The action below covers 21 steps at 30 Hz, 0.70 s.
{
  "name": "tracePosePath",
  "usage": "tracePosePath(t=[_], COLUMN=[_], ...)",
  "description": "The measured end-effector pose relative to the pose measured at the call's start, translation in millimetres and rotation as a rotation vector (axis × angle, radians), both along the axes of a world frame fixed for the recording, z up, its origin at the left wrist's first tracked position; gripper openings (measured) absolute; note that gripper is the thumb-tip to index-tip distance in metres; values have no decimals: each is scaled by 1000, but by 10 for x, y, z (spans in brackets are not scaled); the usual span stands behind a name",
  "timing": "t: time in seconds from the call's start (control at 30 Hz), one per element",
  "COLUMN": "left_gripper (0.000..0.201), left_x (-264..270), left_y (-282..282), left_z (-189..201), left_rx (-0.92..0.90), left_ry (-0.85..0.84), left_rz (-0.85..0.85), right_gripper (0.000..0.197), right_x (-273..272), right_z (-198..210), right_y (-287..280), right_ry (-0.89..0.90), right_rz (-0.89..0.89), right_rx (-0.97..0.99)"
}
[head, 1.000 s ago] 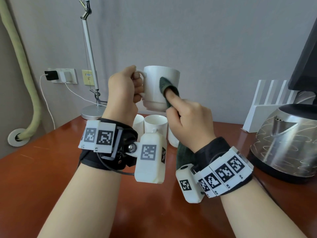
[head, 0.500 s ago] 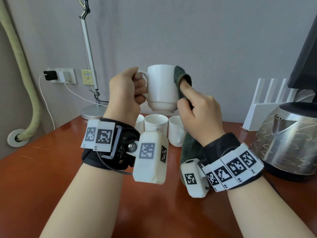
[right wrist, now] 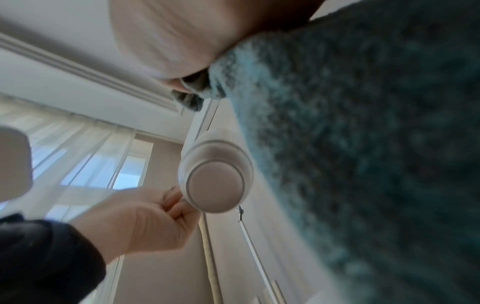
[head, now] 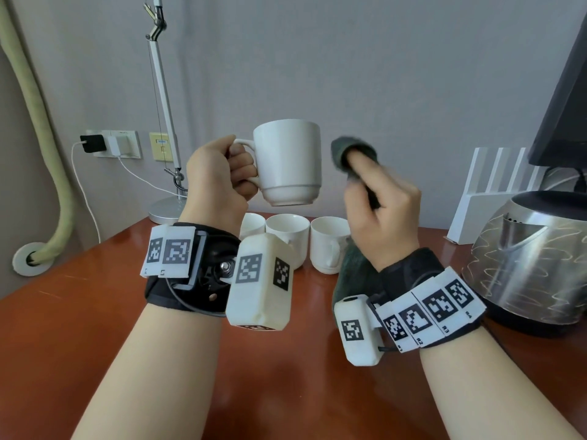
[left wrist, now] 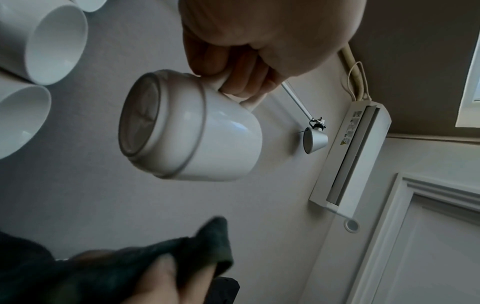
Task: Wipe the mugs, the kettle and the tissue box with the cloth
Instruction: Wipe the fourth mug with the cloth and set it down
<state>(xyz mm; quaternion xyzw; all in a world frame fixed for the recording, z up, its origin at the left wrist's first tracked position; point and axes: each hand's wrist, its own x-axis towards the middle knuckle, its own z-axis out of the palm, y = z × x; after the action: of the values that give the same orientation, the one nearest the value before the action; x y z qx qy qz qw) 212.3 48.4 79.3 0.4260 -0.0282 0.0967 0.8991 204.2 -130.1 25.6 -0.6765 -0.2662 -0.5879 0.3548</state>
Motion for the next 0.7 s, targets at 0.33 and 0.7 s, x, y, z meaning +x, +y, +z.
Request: tracePosePath(t=[0.33,0.7], left_gripper=[44,52], left_x=[-28,50], left_y=[92,114], left_z=[4,-74], left_rx=[47,29], left_ry=[-9,56], left_rz=[-154,-364], right_gripper=[135,121], right_x=[-178,-209], right_z=[196,217], right_y=[-28,-36], right_ry=[615,514], right_rz=[-6,49], right_rx=[-331,-334])
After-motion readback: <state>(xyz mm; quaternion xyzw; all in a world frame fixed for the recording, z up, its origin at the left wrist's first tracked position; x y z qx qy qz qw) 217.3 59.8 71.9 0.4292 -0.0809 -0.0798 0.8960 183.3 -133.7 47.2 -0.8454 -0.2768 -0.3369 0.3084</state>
